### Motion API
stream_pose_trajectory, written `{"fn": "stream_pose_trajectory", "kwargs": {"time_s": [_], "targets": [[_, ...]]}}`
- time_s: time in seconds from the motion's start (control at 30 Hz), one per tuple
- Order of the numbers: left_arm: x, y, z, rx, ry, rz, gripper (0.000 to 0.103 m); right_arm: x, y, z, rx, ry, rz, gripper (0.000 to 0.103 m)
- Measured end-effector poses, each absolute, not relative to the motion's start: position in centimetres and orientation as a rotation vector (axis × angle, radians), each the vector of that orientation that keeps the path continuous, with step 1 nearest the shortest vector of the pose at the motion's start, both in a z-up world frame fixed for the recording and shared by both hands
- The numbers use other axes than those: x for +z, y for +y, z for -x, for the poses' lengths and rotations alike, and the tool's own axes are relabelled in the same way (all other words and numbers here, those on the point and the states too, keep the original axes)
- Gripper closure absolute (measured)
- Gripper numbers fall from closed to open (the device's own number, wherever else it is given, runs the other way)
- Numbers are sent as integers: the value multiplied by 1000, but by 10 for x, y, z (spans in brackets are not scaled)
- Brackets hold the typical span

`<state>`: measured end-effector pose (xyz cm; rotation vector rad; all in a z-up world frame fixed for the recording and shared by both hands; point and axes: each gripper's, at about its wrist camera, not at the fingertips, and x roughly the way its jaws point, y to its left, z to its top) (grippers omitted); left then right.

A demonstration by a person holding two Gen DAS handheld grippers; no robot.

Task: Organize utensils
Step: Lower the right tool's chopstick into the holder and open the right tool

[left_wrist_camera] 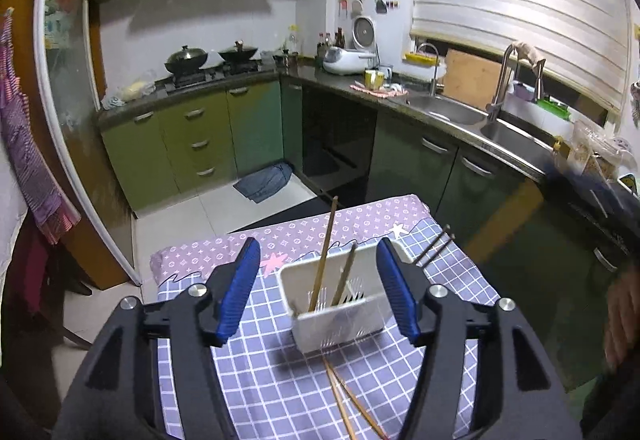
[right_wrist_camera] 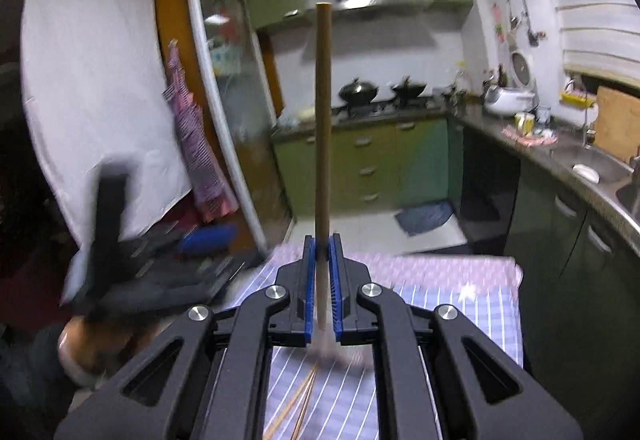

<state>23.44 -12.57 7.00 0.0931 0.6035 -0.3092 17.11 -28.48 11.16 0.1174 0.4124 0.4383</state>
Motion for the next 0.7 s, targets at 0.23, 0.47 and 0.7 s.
{"fn": "stream_pose_trajectory", "kwargs": {"time_s": [0.23, 0.47, 0.7], "targets": [[41, -101, -204, -302, 692, -78, 45, 74, -259, -242, 352, 562, -83, 95], [-4, -92, -198, -312, 852, -62, 43, 36, -245, -263, 325, 660, -46, 94], [-42, -105, -205, -332, 991, -62, 43, 57, -253, -205, 377, 550, -33, 88]]}}
